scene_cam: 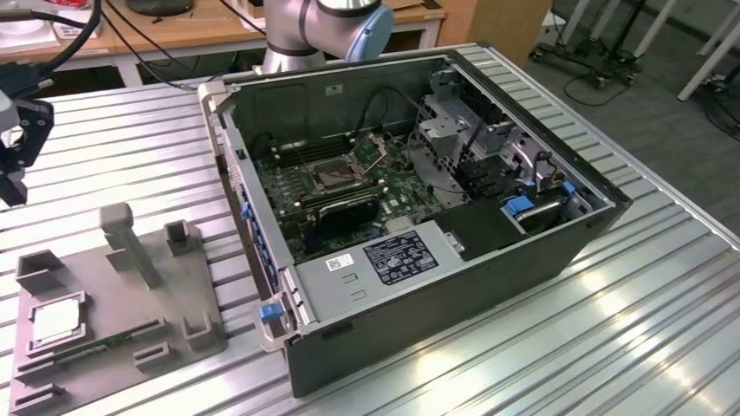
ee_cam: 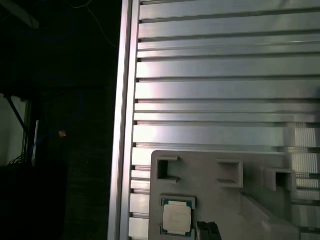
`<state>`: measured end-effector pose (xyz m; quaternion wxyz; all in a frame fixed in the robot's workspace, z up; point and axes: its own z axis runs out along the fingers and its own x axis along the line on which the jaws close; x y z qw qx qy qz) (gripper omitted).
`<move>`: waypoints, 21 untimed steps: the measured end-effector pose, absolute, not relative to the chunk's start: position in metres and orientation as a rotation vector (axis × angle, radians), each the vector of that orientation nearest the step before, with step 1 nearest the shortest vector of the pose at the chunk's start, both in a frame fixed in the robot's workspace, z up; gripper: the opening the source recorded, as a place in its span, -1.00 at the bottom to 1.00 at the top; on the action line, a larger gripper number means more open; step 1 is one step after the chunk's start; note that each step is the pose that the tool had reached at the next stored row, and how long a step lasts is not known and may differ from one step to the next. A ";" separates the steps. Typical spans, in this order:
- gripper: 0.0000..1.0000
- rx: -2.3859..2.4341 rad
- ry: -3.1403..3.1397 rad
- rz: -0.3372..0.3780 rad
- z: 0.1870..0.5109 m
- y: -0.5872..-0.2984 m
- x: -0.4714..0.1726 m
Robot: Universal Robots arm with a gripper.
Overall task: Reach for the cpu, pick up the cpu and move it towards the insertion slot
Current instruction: 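Reach for the cpu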
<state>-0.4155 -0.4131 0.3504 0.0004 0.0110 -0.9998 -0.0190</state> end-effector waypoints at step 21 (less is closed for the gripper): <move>0.29 0.036 -3.142 -0.059 0.342 -0.418 -0.431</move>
